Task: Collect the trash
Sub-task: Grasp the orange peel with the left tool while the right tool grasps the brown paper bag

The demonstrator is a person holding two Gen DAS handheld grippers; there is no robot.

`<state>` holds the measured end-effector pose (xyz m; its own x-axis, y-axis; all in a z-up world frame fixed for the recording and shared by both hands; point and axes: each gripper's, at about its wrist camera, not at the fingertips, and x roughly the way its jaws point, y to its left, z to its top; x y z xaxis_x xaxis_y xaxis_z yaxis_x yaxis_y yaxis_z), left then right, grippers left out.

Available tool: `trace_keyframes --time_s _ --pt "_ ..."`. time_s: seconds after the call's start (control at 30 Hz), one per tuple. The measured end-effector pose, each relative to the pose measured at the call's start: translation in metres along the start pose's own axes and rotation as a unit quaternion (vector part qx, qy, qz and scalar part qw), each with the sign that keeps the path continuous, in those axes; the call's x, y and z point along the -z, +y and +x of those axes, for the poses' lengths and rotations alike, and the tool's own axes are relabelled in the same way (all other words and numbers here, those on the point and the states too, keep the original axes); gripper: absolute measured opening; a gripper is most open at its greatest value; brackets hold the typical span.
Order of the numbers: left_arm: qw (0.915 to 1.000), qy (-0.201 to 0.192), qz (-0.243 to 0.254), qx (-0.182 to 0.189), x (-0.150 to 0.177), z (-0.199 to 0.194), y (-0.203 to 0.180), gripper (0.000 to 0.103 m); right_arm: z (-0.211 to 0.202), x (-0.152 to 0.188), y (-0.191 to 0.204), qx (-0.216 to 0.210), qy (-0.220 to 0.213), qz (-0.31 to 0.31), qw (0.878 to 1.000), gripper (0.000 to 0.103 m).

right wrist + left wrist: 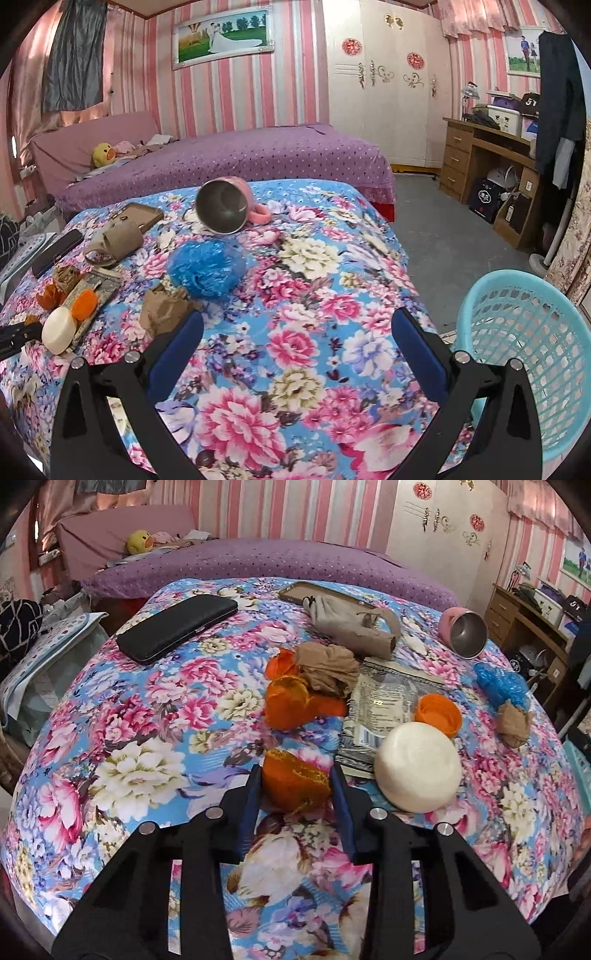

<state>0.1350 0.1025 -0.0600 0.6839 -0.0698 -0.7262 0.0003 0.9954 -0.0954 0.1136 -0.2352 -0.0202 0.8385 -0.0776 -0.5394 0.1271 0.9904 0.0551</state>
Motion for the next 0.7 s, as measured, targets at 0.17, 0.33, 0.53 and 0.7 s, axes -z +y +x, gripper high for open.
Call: trace_keyframes --time_s 0.17,0.33,0.53,0.7 --pt "0.9996 -0.027 0.004 -0.004 -0.003 -0.014 -0.001 0.032 0.002 0.003 0.021 -0.027 0.007 -0.021 0.999 0.099" --pt "0.9974 -0.063 -0.013 -0.032 -0.013 -0.028 0.003 0.032 0.007 0.003 0.056 -0.054 0.013 -0.049 0.997 0.099" --pt "0.9946 -0.088 -0.025 -0.050 -0.018 -0.039 0.005 0.032 0.027 0.004 0.099 -0.059 0.051 -0.086 0.993 0.086" --pt "0.9944 -0.088 -0.037 -0.046 -0.020 -0.038 0.009 0.032 0.051 0.000 0.106 -0.054 0.096 -0.084 0.990 0.068"
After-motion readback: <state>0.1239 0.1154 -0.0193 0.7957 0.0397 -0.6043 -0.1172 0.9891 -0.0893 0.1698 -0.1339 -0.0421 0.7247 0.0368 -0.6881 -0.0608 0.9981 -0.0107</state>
